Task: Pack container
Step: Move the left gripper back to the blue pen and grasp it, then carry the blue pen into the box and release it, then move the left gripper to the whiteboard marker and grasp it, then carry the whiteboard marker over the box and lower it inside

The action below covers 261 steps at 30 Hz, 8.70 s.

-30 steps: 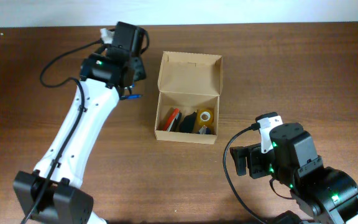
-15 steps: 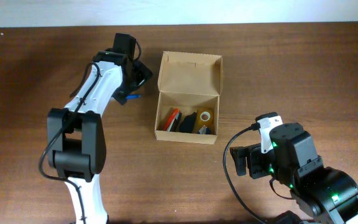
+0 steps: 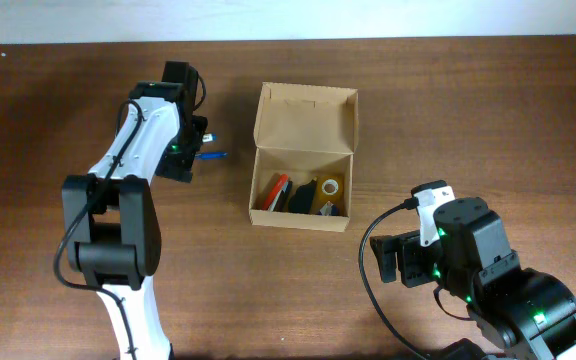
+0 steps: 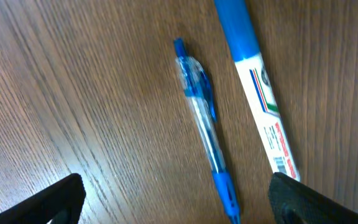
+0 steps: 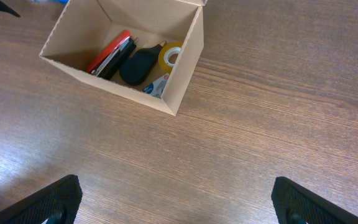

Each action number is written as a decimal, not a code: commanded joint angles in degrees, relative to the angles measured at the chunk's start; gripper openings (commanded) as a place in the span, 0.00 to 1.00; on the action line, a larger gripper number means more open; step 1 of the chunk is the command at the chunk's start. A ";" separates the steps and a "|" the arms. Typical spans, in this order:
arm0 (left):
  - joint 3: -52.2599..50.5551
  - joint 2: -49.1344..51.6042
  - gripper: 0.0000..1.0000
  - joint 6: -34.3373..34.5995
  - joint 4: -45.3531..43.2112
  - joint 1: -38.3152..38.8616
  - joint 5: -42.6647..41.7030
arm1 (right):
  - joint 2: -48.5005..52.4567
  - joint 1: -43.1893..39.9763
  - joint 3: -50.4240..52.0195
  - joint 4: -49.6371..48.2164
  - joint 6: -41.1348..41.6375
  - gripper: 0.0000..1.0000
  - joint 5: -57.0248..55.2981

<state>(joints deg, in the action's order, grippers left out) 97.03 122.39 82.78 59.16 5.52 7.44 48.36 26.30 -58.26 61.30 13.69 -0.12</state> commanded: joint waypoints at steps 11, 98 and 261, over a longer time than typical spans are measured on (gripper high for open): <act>0.39 4.72 0.70 5.09 -0.42 -0.81 0.33 | -0.37 0.33 0.20 -0.02 0.24 0.99 -0.55; 3.15 -18.51 1.00 -16.44 -4.61 11.02 10.78 | -0.37 0.33 0.20 -0.02 0.22 0.99 -0.55; 56.85 15.15 0.02 29.49 37.53 5.33 -1.79 | -0.37 0.33 0.20 0.00 0.22 0.99 -0.55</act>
<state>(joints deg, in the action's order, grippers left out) 152.81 141.25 113.32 96.27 9.82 4.54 48.36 26.30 -58.26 61.30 13.69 -0.12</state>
